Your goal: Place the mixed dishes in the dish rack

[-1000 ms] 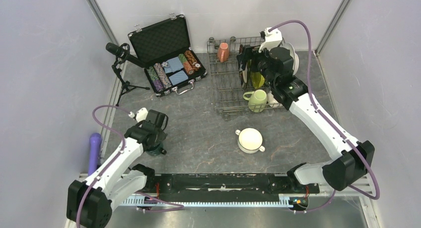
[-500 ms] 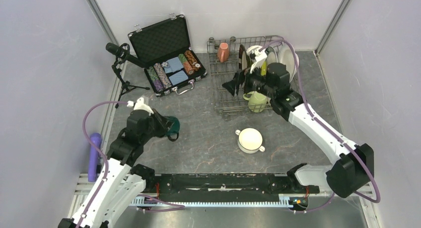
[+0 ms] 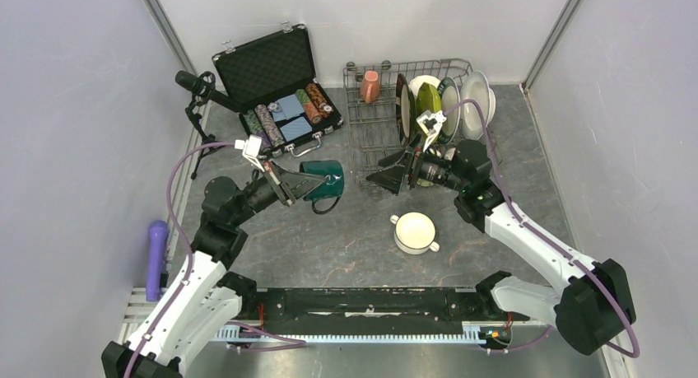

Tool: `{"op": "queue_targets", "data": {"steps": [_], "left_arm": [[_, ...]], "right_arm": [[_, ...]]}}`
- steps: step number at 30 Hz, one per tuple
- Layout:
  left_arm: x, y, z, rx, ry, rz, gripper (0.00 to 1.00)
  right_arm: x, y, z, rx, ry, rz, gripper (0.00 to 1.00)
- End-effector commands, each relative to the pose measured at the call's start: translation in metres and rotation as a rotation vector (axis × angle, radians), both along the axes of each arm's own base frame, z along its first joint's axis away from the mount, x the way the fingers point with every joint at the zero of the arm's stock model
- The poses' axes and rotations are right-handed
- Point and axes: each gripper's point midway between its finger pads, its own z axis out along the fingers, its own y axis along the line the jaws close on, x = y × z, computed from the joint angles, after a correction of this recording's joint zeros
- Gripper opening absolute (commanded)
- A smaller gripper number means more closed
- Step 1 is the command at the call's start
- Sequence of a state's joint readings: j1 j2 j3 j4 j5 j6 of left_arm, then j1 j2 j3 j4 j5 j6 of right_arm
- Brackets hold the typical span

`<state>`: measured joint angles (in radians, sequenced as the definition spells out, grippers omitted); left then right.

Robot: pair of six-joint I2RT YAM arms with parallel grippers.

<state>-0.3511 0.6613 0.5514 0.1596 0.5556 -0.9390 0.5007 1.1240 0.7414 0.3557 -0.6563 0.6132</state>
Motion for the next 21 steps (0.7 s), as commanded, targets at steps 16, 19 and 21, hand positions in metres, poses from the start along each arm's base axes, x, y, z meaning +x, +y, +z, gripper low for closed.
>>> {"op": "queue_targets", "data": {"steps": [16, 19, 21], "left_arm": [[-0.051, -0.028, 0.079, -0.236, -0.266, -0.271, 0.02], [-0.052, -0.029, 0.081, -0.223, -0.304, -0.275, 0.02], [-0.056, -0.03, 0.085, -0.227, -0.351, -0.292, 0.02]], "right_arm": [[-0.048, 0.058, 0.046, 0.329, 0.173, 0.226, 0.98], [-0.058, 0.059, 0.048, 0.386, 0.229, 0.268, 0.98], [-0.06, 0.058, 0.047, 0.415, 0.266, 0.276, 0.98]]}}
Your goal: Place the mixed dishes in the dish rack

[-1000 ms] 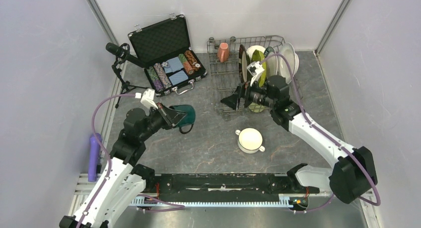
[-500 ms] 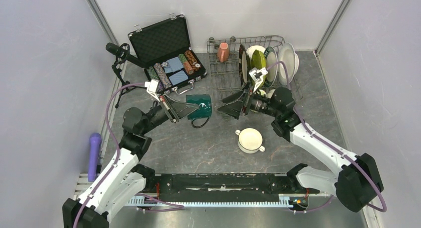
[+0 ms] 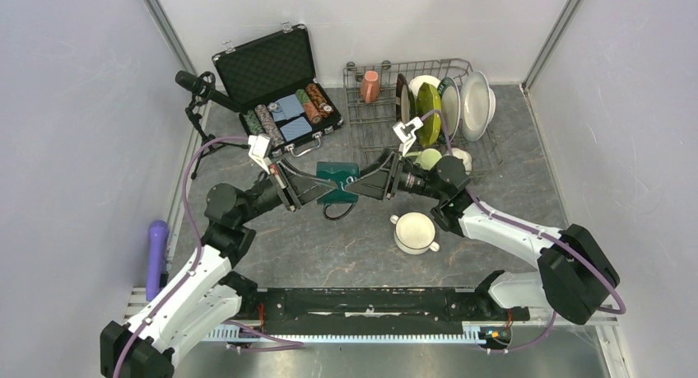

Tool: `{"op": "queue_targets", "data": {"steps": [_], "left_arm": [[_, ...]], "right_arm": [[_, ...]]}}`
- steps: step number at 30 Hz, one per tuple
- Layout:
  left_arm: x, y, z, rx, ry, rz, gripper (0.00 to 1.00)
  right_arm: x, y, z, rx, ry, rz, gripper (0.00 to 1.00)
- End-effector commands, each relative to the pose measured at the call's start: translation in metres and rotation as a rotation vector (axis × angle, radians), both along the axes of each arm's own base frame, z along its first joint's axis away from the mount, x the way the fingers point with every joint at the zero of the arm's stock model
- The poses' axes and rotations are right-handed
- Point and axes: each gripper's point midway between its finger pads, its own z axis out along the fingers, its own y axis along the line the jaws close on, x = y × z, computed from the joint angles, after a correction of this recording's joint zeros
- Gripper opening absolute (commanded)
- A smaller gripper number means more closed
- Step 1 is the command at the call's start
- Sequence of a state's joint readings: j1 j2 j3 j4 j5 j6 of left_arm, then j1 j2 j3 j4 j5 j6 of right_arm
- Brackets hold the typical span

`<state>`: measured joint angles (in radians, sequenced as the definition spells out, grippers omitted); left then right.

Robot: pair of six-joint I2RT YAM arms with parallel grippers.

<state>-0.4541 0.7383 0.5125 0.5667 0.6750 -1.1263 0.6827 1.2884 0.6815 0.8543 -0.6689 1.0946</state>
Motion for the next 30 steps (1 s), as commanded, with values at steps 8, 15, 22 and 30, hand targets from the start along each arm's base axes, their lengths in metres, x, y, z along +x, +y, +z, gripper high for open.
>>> {"op": "queue_targets", "data": {"steps": [8, 15, 22, 30], "left_arm": [[-0.028, -0.003, 0.042, -0.088, -0.301, -0.052, 0.02], [-0.026, -0.009, 0.033, -0.068, -0.277, -0.07, 0.02], [-0.018, -0.01, 0.021, -0.016, -0.23, -0.041, 0.34], [-0.01, -0.005, 0.004, 0.076, -0.166, 0.031, 0.9]], "right_arm": [[-0.018, -0.003, 0.035, 0.151, 0.055, 0.05, 0.94], [-0.015, 0.0, 0.033, 0.123, 0.046, 0.025, 0.89], [-0.009, -0.002, 0.034, 0.107, 0.007, -0.021, 0.28], [0.029, -0.026, 0.026, -0.003, -0.023, -0.242, 0.05]]}}
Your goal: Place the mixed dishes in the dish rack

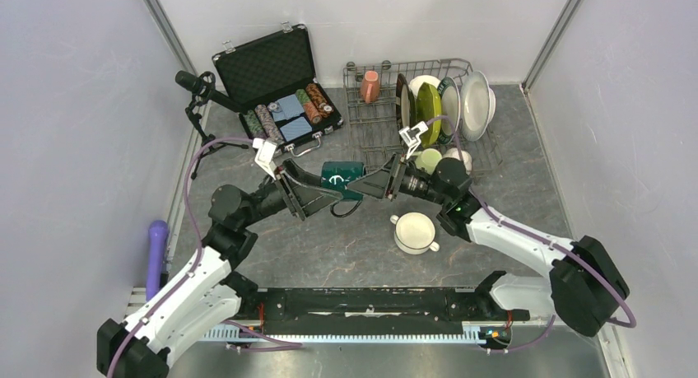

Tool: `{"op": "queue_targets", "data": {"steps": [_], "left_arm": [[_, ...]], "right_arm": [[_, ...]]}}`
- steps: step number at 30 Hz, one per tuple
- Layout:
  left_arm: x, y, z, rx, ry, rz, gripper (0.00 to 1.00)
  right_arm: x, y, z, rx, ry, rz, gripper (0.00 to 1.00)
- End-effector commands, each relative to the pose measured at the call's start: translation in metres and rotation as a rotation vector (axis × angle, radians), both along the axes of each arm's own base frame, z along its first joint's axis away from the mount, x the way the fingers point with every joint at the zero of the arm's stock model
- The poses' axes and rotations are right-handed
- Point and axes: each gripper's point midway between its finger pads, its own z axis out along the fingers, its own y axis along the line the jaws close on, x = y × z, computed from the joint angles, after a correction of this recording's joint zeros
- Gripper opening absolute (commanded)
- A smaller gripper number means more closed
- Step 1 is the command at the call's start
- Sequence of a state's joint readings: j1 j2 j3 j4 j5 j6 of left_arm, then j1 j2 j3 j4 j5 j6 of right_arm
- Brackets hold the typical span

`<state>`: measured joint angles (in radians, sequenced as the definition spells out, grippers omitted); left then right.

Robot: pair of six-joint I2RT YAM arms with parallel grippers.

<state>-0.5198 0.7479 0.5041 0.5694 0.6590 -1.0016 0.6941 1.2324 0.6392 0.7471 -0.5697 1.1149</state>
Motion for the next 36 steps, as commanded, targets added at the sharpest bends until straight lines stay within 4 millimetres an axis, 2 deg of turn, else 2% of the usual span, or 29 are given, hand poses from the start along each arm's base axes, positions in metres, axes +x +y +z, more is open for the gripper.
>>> {"op": "queue_targets", "data": {"steps": [1, 4, 7, 8, 9, 10, 12, 13, 14, 15, 16, 17, 23, 28, 31, 36], "left_arm": [[-0.002, 0.008, 0.012, 0.033, -0.068, 0.066, 0.94], [0.01, 0.02, -0.001, 0.107, -0.042, 0.184, 1.0], [0.03, 0.048, -0.013, 0.225, 0.01, 0.393, 1.0], [0.032, 0.057, -0.017, 0.265, 0.02, 0.448, 1.0], [0.035, 0.068, -0.018, 0.298, 0.017, 0.508, 1.0], [0.036, 0.076, -0.018, 0.319, 0.014, 0.55, 1.0], [0.038, 0.088, -0.024, 0.374, 0.014, 0.605, 1.0], [0.038, 0.09, -0.027, 0.4, 0.009, 0.607, 1.0], [0.038, 0.09, -0.03, 0.421, 0.008, 0.605, 1.0], [0.038, 0.091, -0.033, 0.435, 0.009, 0.604, 1.0], [0.038, 0.091, -0.036, 0.449, 0.009, 0.599, 1.0], [0.037, 0.09, -0.038, 0.456, 0.006, 0.593, 1.0], [0.036, 0.084, -0.045, 0.501, -0.042, 0.546, 1.0], [0.043, 0.091, -0.055, 0.538, -0.027, 0.595, 1.0], [0.044, 0.091, -0.062, 0.547, -0.025, 0.595, 1.0], [0.047, 0.09, -0.068, 0.558, -0.027, 0.594, 1.0]], "right_arm": [[0.029, -0.024, 0.042, 0.005, -0.136, -0.186, 0.04], [0.045, -0.036, 0.037, -0.067, -0.152, -0.256, 0.03], [0.063, -0.046, 0.031, -0.17, -0.177, -0.335, 0.03], [0.072, -0.05, 0.033, -0.216, -0.208, -0.375, 0.03], [0.084, -0.055, 0.026, -0.292, -0.215, -0.42, 0.03], [0.093, -0.059, 0.03, -0.339, -0.238, -0.456, 0.02], [0.113, -0.065, 0.023, -0.477, -0.259, -0.51, 0.02], [0.125, -0.069, 0.028, -0.532, -0.282, -0.544, 0.01], [0.135, -0.072, 0.02, -0.606, -0.279, -0.557, 0.01], [0.146, -0.073, 0.025, -0.656, -0.299, -0.579, 0.0], [0.157, -0.074, 0.016, -0.728, -0.299, -0.585, 0.0], [0.169, -0.077, 0.02, -0.773, -0.309, -0.614, 0.0], [0.229, -0.072, -0.016, -1.067, -0.323, -0.61, 0.0], [0.274, -0.066, -0.047, -1.242, -0.34, -0.603, 0.0], [0.291, -0.061, -0.061, -1.279, -0.351, -0.605, 0.0], [0.306, -0.052, -0.088, -1.293, -0.357, -0.586, 0.0]]}}
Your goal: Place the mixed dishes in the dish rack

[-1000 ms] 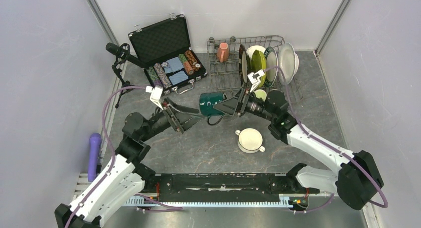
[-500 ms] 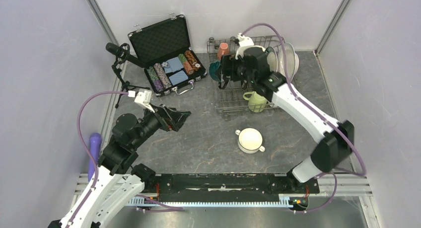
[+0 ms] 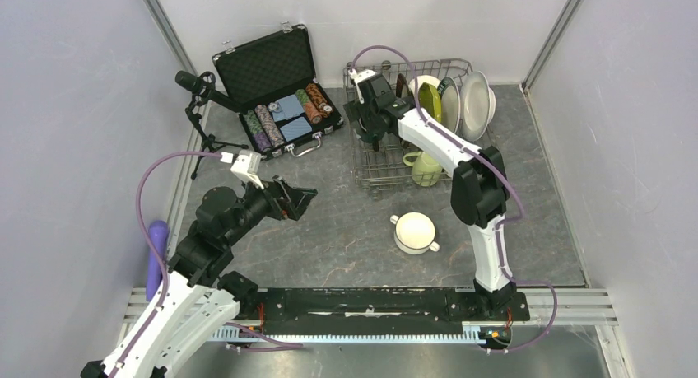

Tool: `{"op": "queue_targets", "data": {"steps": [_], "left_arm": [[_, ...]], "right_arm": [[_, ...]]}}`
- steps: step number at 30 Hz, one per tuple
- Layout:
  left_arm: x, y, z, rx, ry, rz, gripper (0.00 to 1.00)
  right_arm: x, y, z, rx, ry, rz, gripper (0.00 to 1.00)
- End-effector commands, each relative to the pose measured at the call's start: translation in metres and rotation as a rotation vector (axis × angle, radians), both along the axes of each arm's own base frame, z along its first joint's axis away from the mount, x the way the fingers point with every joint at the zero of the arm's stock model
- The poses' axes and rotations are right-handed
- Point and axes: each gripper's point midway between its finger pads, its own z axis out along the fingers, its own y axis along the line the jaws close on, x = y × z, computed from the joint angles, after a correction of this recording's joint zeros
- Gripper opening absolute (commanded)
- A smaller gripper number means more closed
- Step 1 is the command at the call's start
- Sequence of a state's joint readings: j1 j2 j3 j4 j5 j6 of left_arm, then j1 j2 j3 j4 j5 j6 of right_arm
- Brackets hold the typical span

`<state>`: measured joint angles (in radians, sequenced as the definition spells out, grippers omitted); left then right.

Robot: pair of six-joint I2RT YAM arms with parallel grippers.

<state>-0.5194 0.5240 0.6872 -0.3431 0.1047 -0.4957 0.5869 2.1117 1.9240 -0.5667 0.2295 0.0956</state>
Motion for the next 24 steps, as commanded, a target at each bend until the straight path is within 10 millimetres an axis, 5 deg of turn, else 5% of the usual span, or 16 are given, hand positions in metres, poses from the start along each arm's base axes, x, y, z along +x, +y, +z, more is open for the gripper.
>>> {"op": "queue_targets", "data": {"steps": [1, 24], "left_arm": [[0.006, 0.002, -0.001, 0.052, -0.054, 0.0, 1.0], [0.006, -0.007, -0.008, 0.075, -0.041, -0.054, 1.0]], "right_arm": [[0.028, 0.007, 0.041, 0.019, -0.148, 0.005, 0.0], [0.066, 0.016, -0.02, 0.089, -0.132, 0.052, 0.01]]}}
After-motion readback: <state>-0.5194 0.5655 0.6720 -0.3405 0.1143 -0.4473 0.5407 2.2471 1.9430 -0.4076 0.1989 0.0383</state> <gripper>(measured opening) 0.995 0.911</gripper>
